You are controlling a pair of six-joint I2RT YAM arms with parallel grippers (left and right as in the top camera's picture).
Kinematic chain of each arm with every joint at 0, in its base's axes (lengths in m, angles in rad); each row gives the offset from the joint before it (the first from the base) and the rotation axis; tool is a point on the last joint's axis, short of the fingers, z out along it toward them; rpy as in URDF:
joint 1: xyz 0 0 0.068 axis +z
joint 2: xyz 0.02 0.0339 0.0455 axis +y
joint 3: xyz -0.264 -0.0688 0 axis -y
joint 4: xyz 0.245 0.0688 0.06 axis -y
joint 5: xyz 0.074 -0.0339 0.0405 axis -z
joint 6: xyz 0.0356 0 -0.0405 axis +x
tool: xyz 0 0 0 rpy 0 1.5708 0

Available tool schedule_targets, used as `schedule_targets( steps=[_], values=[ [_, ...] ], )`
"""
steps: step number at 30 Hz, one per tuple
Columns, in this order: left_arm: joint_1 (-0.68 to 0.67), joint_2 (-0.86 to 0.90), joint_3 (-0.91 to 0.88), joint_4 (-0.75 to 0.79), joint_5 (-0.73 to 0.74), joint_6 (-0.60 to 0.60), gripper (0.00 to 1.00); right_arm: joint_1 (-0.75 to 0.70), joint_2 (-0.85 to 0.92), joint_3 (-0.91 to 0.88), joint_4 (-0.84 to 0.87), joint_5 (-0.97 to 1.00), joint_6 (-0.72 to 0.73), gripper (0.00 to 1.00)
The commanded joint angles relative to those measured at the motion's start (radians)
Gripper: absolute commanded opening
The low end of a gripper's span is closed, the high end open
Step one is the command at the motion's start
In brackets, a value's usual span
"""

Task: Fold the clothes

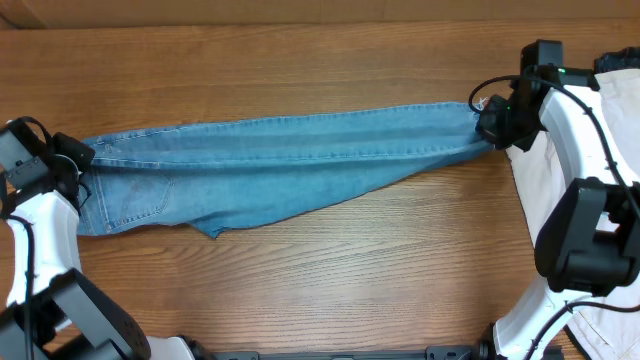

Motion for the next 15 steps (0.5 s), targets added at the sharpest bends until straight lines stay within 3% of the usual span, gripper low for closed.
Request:
schedule_targets(
  steps=[1, 12, 13, 15],
  values=[
    [0.013, 0.049, 0.035, 0.058, -0.067, 0.012, 0.04, -0.006, 0.029, 0.033, 0.048, 0.081, 0.023, 0.04],
    [-0.046, 0.185, 0.035, 0.297, 0.000, 0.011, 0.06, 0.002, 0.065, 0.033, 0.203, 0.080, 0.079, 0.04],
    [-0.051, 0.196, 0.035, 0.309, 0.000, 0.006, 0.16, 0.002, 0.070, 0.033, 0.220, 0.080, 0.079, 0.08],
    [-0.052, 0.207, 0.035, 0.325, 0.001, 0.003, 0.46, 0.003, 0.076, 0.033, 0.245, 0.078, 0.079, 0.24]
  ],
)
